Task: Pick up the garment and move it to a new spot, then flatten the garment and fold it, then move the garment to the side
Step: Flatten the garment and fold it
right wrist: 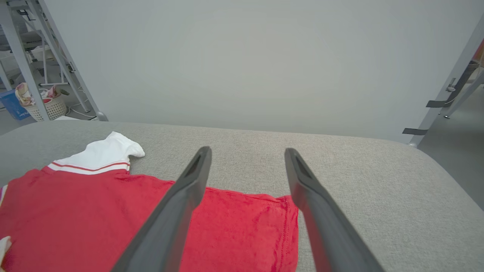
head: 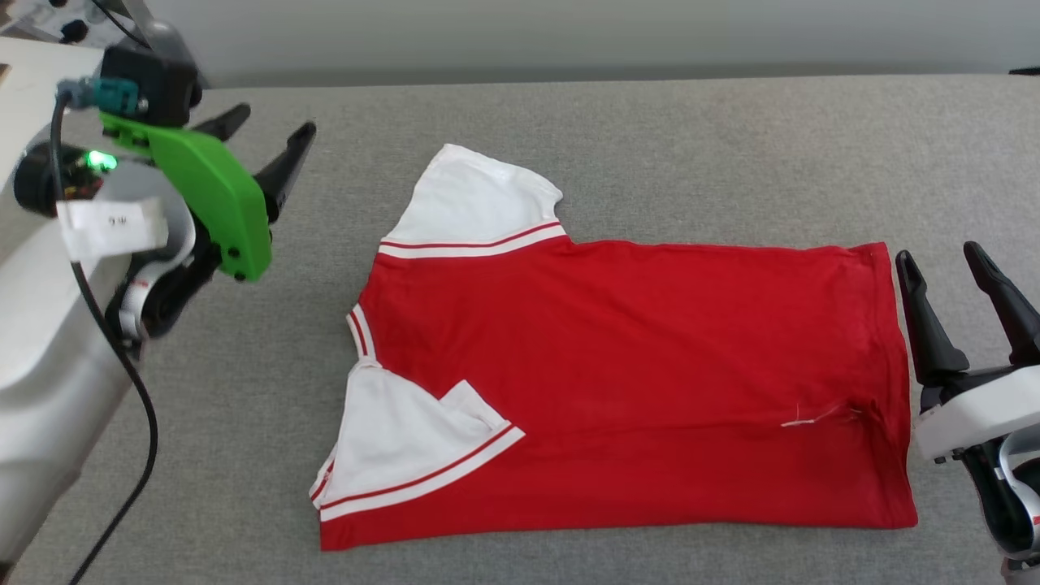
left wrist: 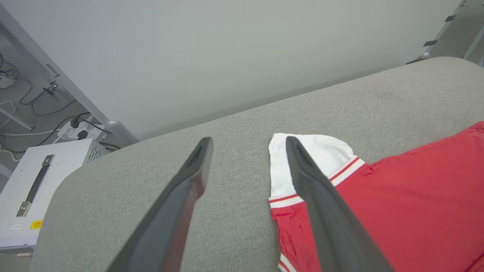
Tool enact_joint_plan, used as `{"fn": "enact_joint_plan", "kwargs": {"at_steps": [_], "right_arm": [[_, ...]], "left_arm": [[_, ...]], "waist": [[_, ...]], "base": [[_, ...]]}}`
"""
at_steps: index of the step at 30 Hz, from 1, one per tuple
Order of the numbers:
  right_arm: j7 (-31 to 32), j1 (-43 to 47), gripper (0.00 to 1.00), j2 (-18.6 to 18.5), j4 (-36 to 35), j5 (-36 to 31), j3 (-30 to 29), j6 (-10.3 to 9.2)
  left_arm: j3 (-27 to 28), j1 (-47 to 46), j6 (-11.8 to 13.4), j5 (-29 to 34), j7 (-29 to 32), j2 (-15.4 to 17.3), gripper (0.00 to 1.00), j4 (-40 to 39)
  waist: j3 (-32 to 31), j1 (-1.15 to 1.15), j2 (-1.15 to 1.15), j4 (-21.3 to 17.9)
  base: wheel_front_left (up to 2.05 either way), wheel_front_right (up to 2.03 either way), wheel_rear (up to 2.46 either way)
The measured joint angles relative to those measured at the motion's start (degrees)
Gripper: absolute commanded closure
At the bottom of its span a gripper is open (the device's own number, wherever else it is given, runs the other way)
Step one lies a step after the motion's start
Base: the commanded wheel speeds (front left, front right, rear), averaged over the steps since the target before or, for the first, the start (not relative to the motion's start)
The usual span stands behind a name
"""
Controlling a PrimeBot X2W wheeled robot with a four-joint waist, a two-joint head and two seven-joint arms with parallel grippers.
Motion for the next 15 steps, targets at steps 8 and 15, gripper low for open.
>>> {"fn": "enact_joint_plan", "kwargs": {"at_steps": [8, 15], "right_arm": [[-1.9, -3.6, 0.0, 1.9, -2.1, -1.7, 1.3, 0.0], [-3.2, -8.1, 0.0, 2.8, -2.5, -1.8, 4.7, 0.0]], "left_arm": [[-1.5, -16.7, -3.8, -1.4, 12.4, -6.2, 0.0, 9.8], [-4.4, -26.6, -5.8, -4.3, 26.6, -8.6, 0.0, 17.6]], "waist": [[6.7, 0.0, 0.0, -2.6], [13.3, 0.0, 0.0, -5.6]], "base": [[0.0, 0.0, 0.0], [0.0, 0.0, 0.0]]}}
